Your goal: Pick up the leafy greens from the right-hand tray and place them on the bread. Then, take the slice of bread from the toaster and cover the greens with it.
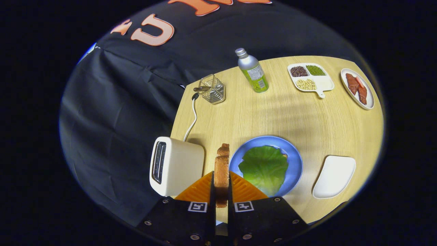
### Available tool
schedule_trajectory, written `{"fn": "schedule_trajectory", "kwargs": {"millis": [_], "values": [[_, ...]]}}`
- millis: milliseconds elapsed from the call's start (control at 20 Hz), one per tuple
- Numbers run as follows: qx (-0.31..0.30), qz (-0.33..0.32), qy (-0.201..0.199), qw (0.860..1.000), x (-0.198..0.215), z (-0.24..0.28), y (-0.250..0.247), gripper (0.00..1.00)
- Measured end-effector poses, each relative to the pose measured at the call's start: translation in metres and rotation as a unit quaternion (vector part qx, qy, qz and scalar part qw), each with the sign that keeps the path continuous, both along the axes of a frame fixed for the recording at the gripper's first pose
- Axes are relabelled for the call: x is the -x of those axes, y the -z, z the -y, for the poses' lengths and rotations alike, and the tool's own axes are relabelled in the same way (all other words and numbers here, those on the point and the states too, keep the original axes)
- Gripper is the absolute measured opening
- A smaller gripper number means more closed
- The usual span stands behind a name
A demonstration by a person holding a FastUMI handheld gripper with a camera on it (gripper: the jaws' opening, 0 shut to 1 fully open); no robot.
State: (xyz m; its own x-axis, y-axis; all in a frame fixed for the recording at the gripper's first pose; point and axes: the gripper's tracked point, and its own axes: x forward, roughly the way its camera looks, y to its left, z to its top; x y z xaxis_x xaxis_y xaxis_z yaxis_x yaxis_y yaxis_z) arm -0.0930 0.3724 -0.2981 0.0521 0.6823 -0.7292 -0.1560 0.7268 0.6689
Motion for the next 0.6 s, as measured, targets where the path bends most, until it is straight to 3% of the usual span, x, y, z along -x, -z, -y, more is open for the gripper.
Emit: {"fn": "schedule_trajectory", "kwargs": {"millis": [350,600], "values": [[-0.024,-0.021,-0.006,0.999,0.013,0.007,0.046,0.15],[0.013,-0.014,-0.006,1.000,0.014,0.022,0.085,0.15]]}}
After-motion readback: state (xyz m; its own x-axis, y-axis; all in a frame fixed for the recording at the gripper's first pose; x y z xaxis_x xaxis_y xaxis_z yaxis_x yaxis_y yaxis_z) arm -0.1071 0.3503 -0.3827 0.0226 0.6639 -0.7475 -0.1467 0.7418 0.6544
